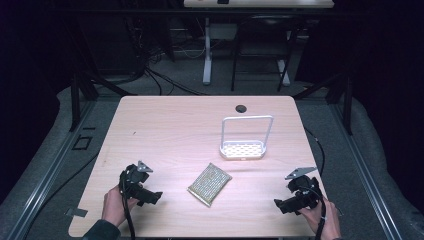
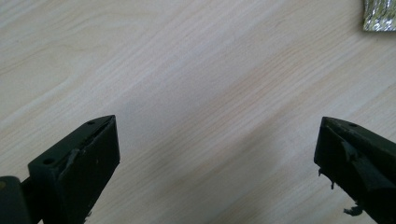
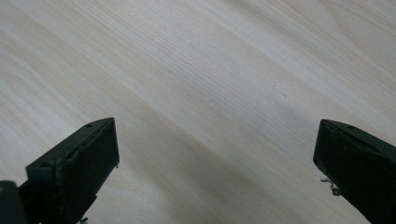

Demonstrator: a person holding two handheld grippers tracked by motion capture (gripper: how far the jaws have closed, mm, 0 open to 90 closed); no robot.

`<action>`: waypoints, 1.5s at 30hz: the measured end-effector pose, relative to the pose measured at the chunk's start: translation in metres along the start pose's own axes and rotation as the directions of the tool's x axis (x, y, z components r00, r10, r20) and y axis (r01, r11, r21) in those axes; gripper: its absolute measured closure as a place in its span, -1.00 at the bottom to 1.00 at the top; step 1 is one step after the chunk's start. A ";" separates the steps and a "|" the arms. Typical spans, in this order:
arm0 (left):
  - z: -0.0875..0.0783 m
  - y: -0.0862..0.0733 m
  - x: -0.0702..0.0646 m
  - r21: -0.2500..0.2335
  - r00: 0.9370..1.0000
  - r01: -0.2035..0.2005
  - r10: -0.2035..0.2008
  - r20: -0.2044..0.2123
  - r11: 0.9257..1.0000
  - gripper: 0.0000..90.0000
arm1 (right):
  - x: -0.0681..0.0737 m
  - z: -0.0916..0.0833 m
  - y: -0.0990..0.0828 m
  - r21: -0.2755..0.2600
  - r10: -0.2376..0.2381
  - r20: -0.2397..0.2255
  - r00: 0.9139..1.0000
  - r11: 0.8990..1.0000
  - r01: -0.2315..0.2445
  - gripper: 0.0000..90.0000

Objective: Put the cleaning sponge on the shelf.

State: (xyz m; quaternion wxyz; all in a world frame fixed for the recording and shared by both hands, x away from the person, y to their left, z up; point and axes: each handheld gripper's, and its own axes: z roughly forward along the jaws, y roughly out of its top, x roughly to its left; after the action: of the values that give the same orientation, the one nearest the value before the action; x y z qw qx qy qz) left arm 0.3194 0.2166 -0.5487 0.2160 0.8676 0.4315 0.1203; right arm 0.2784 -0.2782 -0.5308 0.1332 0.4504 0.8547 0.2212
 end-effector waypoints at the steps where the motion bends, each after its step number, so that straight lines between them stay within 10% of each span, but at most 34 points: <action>1: 0.000 -0.001 0.001 0.001 1.000 0.003 -0.003 -0.005 1.000 -1.00 | 0.001 0.000 0.000 -0.006 0.003 -0.004 1.000 1.000 -0.003 -1.00; 45: 0.002 0.007 0.002 -0.027 0.999 0.032 -0.032 0.016 0.999 -1.00 | 0.086 0.032 0.086 -0.070 -0.176 -0.162 0.971 0.984 0.167 -1.00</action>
State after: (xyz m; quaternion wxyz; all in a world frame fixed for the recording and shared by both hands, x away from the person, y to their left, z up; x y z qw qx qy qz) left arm 0.3263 0.2141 -0.5469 0.2331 0.8584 0.4420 0.1160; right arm 0.3049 -0.1562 -0.5183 0.0919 0.3508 0.8921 0.2696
